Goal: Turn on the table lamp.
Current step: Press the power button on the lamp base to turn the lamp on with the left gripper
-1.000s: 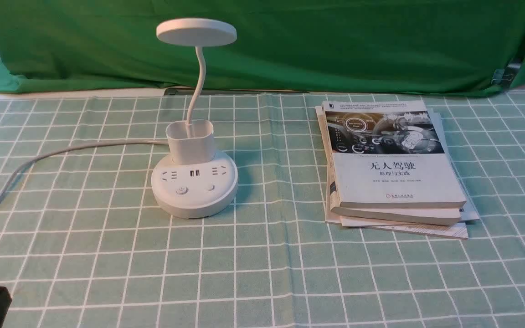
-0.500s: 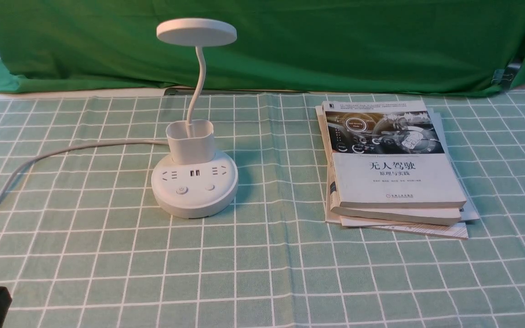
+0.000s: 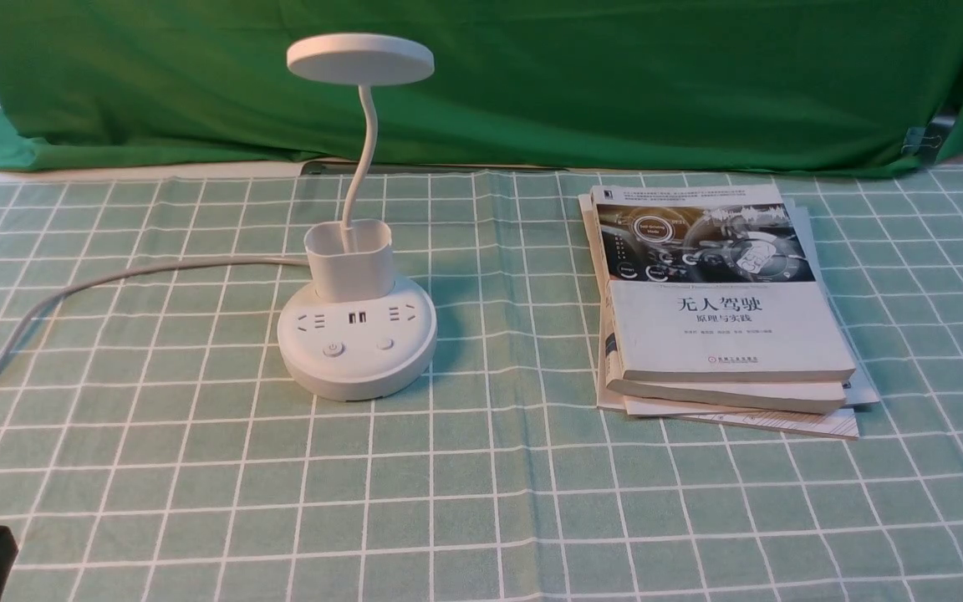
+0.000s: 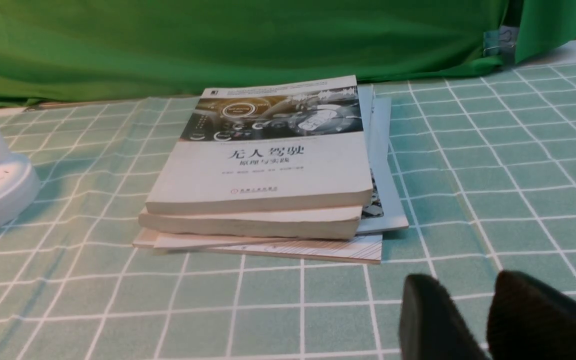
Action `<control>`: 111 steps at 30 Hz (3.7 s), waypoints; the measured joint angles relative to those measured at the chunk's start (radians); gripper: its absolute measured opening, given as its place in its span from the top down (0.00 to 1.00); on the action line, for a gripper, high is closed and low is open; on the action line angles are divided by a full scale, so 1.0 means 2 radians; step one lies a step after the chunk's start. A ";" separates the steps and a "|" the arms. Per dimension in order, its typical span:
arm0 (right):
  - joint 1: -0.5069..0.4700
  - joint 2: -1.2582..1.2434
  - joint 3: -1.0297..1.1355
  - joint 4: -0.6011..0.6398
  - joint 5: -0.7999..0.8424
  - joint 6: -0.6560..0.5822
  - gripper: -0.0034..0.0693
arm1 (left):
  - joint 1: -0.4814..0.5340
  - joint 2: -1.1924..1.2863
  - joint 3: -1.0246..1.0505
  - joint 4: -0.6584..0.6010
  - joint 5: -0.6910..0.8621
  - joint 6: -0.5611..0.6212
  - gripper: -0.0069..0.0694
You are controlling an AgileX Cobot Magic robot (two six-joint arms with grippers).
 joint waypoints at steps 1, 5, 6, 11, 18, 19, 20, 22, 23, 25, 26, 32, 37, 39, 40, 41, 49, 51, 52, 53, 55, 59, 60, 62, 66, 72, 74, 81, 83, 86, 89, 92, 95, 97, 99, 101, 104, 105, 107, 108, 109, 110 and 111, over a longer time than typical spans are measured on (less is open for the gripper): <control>0.000 0.000 0.000 0.000 0.000 0.000 0.62 | 0.000 0.000 0.000 0.000 0.000 0.000 0.59; 0.000 0.000 0.000 0.000 0.000 0.000 0.62 | 0.000 0.000 0.000 0.000 -0.016 0.000 0.59; 0.000 0.000 0.000 0.000 0.001 0.000 0.62 | 0.000 0.000 0.000 0.000 -0.026 0.000 0.59; 0.000 0.000 0.000 0.000 0.001 0.000 0.62 | 0.000 0.000 0.000 0.001 -0.130 0.000 0.59; 0.000 0.000 0.000 0.000 0.001 0.000 0.62 | 0.000 0.000 0.000 0.008 -0.352 0.003 0.59; 0.000 0.000 0.000 0.000 0.001 0.000 0.62 | 0.000 0.000 0.000 0.009 -0.376 0.003 0.59; 0.000 0.000 0.000 0.000 0.001 0.000 0.62 | 0.000 0.000 0.000 0.009 -0.405 0.003 0.59; 0.000 0.000 0.000 0.000 0.000 0.000 0.62 | 0.000 0.000 0.000 0.011 -0.459 -0.007 0.59; 0.000 0.000 0.000 0.000 0.000 0.000 0.62 | 0.000 0.000 0.000 0.011 -0.489 -0.020 0.59; 0.000 0.000 0.000 0.000 0.000 0.000 0.62 | 0.000 0.000 0.000 0.011 -0.529 -0.042 0.59; 0.000 0.000 0.000 0.000 0.000 0.000 0.62 | 0.000 0.000 0.000 0.011 -0.544 -0.052 0.59; 0.000 0.000 0.000 0.000 0.000 0.000 0.62 | 0.000 -0.002 -0.089 0.025 -0.459 -0.136 0.69; 0.000 0.000 0.000 0.000 0.000 0.000 0.62 | 0.000 0.038 -0.238 0.033 -0.231 -0.119 0.86; 0.000 0.000 0.000 0.000 0.000 0.000 0.62 | 0.000 0.093 -0.308 0.038 -0.122 -0.086 0.91; 0.000 0.000 0.000 0.000 0.000 0.000 0.62 | 0.000 0.102 -0.311 0.038 -0.111 -0.083 0.91; 0.000 0.000 0.000 0.000 0.000 0.000 0.62 | 0.000 0.134 -0.325 0.039 -0.080 -0.077 0.91; 0.000 0.000 0.000 0.000 0.000 0.000 0.62 | -0.001 0.336 -0.327 -0.107 0.001 -0.062 0.91; 0.000 0.000 0.000 0.000 0.000 0.000 0.62 | -0.006 0.388 -0.332 -0.166 0.036 -0.024 0.91; 0.000 0.000 0.000 0.000 0.000 0.000 0.62 | -0.011 0.418 -0.337 -0.204 0.056 0.003 0.91; 0.000 0.000 0.000 0.000 0.000 0.000 0.62 | -0.014 0.436 -0.341 -0.232 0.072 0.025 0.91; 0.000 0.000 0.000 0.000 0.000 0.000 0.62 | -0.032 0.495 -0.352 -0.297 0.098 0.078 0.91; 0.000 0.000 0.000 0.000 0.000 0.000 0.62 | -0.102 0.596 -0.380 -0.348 0.086 0.131 0.91; 0.000 0.000 0.000 0.000 0.000 0.000 0.62 | -0.121 0.619 -0.388 -0.342 0.078 0.131 0.91; 0.000 0.000 0.000 0.000 0.000 0.000 0.62 | -0.149 0.664 -0.413 -0.304 0.068 0.114 0.91; 0.000 0.000 0.000 0.000 0.000 0.000 0.62 | -0.176 0.760 -0.482 -0.201 0.072 0.034 0.91; 0.000 0.000 0.000 0.000 0.000 0.000 0.62 | -0.178 0.889 -0.592 -0.061 0.108 -0.063 0.91; 0.000 0.000 0.000 0.000 0.000 0.000 0.62 | -0.178 0.918 -0.617 -0.029 0.125 -0.078 0.91; 0.000 0.000 0.000 0.000 0.000 0.000 0.62 | -0.179 0.955 -0.646 0.022 0.130 -0.128 0.91; 0.000 0.000 0.000 0.000 0.001 0.000 0.62 | -0.179 0.957 -0.646 0.024 0.130 -0.132 0.91; 0.000 0.000 0.000 0.000 0.000 0.000 0.62 | -0.179 0.962 -0.646 0.025 0.129 -0.133 0.91; 0.000 0.000 0.000 0.000 0.000 0.000 0.62 | -0.179 0.969 -0.646 0.026 0.127 -0.133 0.91; 0.000 0.000 0.000 0.000 0.000 0.000 0.62 | -0.179 0.970 -0.648 0.027 0.127 -0.135 0.91; 0.000 0.000 0.000 0.000 0.000 0.000 0.62 | -0.179 0.974 -0.649 0.024 0.127 -0.137 0.91; 0.000 0.000 0.000 0.000 0.000 0.000 0.62 | -0.179 0.978 -0.652 0.024 0.128 -0.137 0.91; 0.000 0.000 0.000 0.000 0.000 0.000 0.62 | -0.179 0.983 -0.655 0.023 0.128 -0.139 0.91; 0.000 0.000 0.000 0.000 0.000 0.000 0.62 | -0.179 0.990 -0.657 0.022 0.130 -0.140 0.91; 0.000 0.000 0.000 0.000 0.000 0.000 0.62 | -0.179 0.995 -0.661 0.020 0.136 -0.140 0.91; 0.000 0.000 0.000 0.000 0.000 0.000 0.62 | -0.179 0.995 -0.662 0.020 0.137 -0.140 0.91; 0.000 0.000 0.000 0.000 0.000 0.000 0.62 | -0.179 0.993 -0.662 0.020 0.136 -0.140 0.91; 0.000 0.000 0.000 0.000 0.000 0.000 0.62 | -0.179 0.985 -0.662 0.020 0.134 -0.140 0.91; 0.000 0.000 0.000 0.000 0.000 0.000 0.62 | -0.179 0.983 -0.662 0.020 0.134 -0.140 0.91; 0.000 0.000 0.000 0.000 0.000 0.000 0.62 | -0.179 0.974 -0.657 0.017 0.134 -0.141 0.91; 0.000 0.000 0.000 0.000 0.000 0.000 0.62 | -0.179 0.971 -0.656 0.017 0.136 -0.142 0.91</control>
